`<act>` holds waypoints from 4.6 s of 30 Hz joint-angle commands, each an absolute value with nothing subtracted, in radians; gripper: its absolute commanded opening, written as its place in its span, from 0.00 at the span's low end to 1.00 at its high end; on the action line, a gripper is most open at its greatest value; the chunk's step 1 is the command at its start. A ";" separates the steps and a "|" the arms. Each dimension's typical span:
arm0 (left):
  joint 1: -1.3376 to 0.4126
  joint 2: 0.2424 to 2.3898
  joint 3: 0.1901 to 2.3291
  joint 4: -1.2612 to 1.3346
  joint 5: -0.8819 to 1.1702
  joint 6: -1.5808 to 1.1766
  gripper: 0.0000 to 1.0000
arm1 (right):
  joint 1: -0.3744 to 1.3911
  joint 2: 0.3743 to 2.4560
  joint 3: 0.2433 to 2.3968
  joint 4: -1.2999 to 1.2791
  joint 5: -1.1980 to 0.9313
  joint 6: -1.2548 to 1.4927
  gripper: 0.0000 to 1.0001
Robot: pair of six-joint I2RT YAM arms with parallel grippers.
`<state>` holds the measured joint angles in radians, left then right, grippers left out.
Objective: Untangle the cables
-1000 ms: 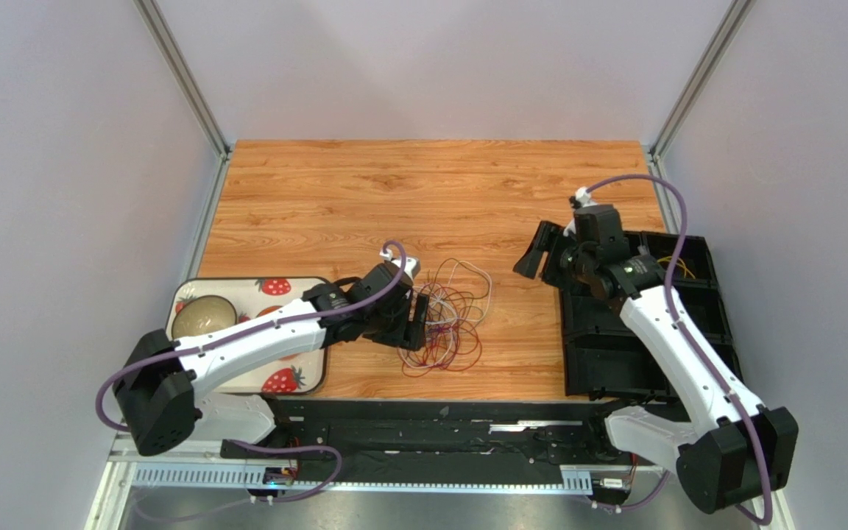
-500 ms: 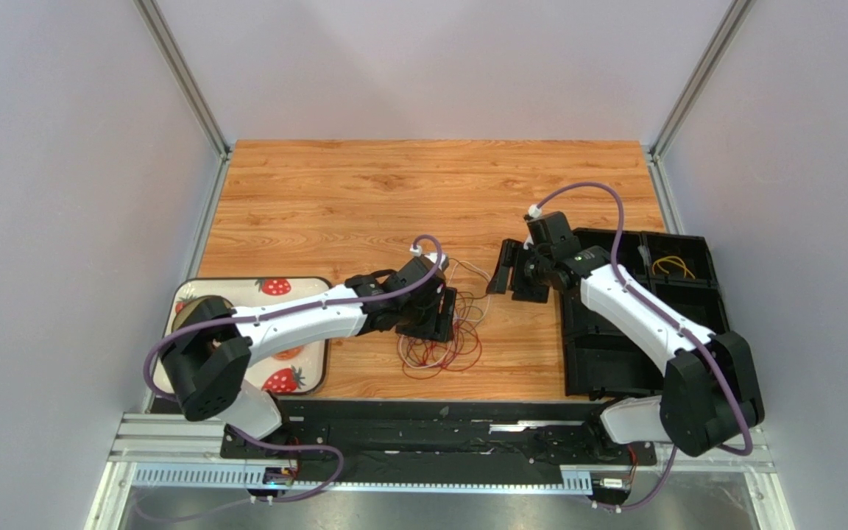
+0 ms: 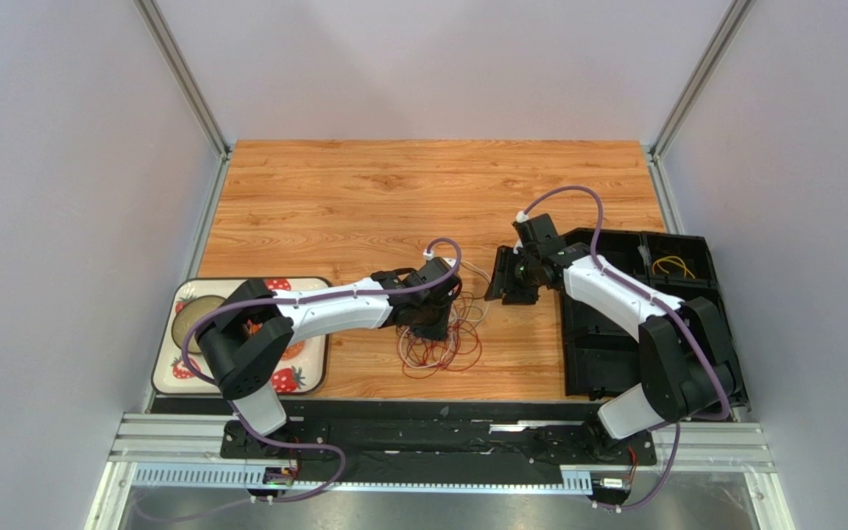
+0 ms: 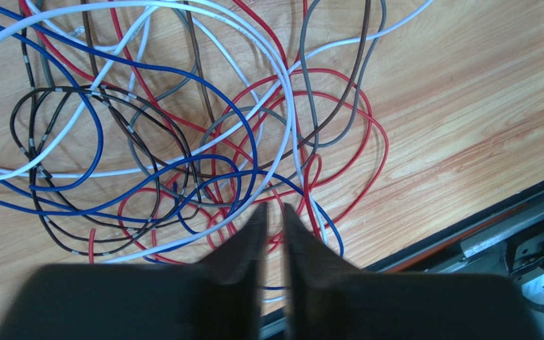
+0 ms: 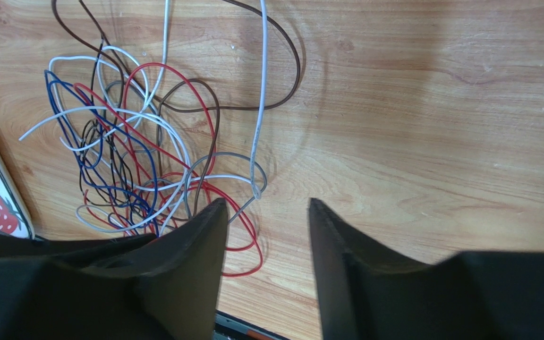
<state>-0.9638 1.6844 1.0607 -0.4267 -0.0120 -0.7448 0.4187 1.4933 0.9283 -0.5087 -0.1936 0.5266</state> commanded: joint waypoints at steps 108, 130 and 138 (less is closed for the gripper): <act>-0.956 1.128 1.356 -1.077 -0.351 -0.523 0.76 | 0.384 1.365 2.331 -0.922 0.077 0.361 0.00; -0.953 0.564 1.005 -0.999 -0.499 -0.499 0.85 | 0.371 1.270 2.105 -0.022 0.376 0.586 0.00; -0.953 0.601 1.005 -0.991 -0.476 -0.486 0.85 | 0.348 1.167 1.899 0.282 0.471 0.668 0.00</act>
<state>-0.9539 0.5850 1.0080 -1.0271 -0.4801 -0.5133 0.3679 1.1908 1.9064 0.0803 0.3790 0.5755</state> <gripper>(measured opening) 0.850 0.010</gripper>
